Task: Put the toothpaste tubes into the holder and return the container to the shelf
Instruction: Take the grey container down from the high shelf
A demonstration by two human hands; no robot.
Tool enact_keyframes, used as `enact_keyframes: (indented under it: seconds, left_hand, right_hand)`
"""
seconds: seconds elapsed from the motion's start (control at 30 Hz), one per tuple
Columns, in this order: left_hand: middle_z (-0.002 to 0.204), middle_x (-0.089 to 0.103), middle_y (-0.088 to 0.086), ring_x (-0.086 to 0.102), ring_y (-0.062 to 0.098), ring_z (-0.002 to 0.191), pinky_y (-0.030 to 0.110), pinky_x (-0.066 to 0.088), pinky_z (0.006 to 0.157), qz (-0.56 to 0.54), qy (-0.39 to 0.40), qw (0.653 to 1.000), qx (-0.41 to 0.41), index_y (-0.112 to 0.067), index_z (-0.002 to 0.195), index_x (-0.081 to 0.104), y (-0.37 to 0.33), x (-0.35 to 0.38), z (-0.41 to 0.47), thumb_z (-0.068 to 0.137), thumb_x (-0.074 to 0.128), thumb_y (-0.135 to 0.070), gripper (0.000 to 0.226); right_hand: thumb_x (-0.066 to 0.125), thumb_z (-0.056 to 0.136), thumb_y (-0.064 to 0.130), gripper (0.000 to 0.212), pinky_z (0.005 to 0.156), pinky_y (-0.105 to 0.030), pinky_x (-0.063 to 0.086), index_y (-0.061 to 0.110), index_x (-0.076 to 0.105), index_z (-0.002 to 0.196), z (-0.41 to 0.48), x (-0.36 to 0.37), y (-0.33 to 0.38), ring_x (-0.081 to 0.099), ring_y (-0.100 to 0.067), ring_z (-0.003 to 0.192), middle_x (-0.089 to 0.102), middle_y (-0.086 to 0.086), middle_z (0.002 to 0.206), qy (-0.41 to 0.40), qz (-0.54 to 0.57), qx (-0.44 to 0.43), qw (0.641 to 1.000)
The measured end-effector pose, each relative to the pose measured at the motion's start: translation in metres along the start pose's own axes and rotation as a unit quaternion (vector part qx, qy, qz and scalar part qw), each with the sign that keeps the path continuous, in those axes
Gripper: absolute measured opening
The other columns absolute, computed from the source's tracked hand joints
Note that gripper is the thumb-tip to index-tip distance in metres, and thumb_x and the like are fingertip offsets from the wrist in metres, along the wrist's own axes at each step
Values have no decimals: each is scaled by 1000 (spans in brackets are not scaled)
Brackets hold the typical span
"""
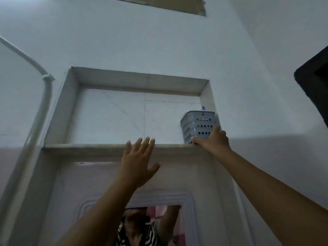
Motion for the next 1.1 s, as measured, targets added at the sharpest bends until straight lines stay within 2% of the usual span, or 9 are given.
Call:
enact_keyframes:
  seconds: [0.13,0.33,0.47,0.57,0.77,0.83,0.93,1.03,1.1]
  left_hand:
    - [161,27,7,19,28,151,52,14,122,-18,-81,997,-6,-20,155,20,3,6,-8,85,33,-60,82]
    - [161,28,5,18,27,151,50,9,123,-54,-96,994,14,-22,155,20,4,2,-7,82,28,-59,83]
    - [162,24,1,15,23,152,45,3,124,-81,-70,994,16,-25,156,17,6,-7,-8,78,19,-59,85]
    - [162,24,-1,18,21,151,43,5,123,-78,-42,996,1,-27,155,19,6,-13,-7,75,11,-59,87]
    - [147,51,4,46,22,136,43,33,113,-138,-5,990,-34,-20,141,48,-11,-48,-9,97,27,-58,62]
    - [137,61,4,56,22,125,39,44,101,-278,-6,959,-48,-20,135,56,-21,-63,-25,97,27,-60,62]
    - [133,63,2,59,18,121,41,47,100,-525,17,847,-78,-24,133,58,-45,-69,-71,89,29,-72,71]
    - [111,72,-5,67,13,100,37,53,81,-650,63,742,-151,-38,108,69,-69,-40,-140,79,35,-81,62]
    - [104,74,-8,69,10,99,38,54,87,-697,103,684,-186,-47,94,71,-94,-4,-200,79,42,-77,44]
  right_hand:
    - [83,67,68,128,111,-48,41,10,15,159,10,8,3,41,-37,140,36,-18,154,-10,13,59,998]
    - [88,63,64,145,112,-58,35,24,-11,162,26,19,38,28,-38,148,17,-17,163,-32,20,47,998]
    - [88,67,58,129,112,-58,40,48,-1,159,32,10,51,33,-41,142,22,-18,155,-24,64,20,997]
    - [87,67,58,117,111,-49,45,48,15,158,24,-9,57,40,-42,139,27,-18,151,-30,119,-16,992]
    - [89,56,52,100,99,-48,57,44,35,139,-25,-67,59,59,-31,117,46,-9,137,-28,230,-87,969]
    - [91,47,50,99,92,-49,61,41,36,130,-56,-77,51,65,-26,112,54,-4,132,8,291,-95,952]
    - [93,49,38,95,77,-39,63,35,33,123,-126,-71,27,69,-21,110,57,-1,129,84,329,-108,934]
    - [95,42,32,95,72,-22,59,28,32,114,-212,-50,-19,69,-1,99,59,-2,122,119,348,-119,922]
    - [102,46,16,94,70,-13,55,23,32,109,-277,-25,-61,65,13,91,58,9,115,143,349,-109,920]
Point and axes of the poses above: each hand's wrist, its own z-axis towards the middle knuckle, its own x-axis out of the palm, y = z × x, the point moved 10 cm from there along z, towards the middle knuckle
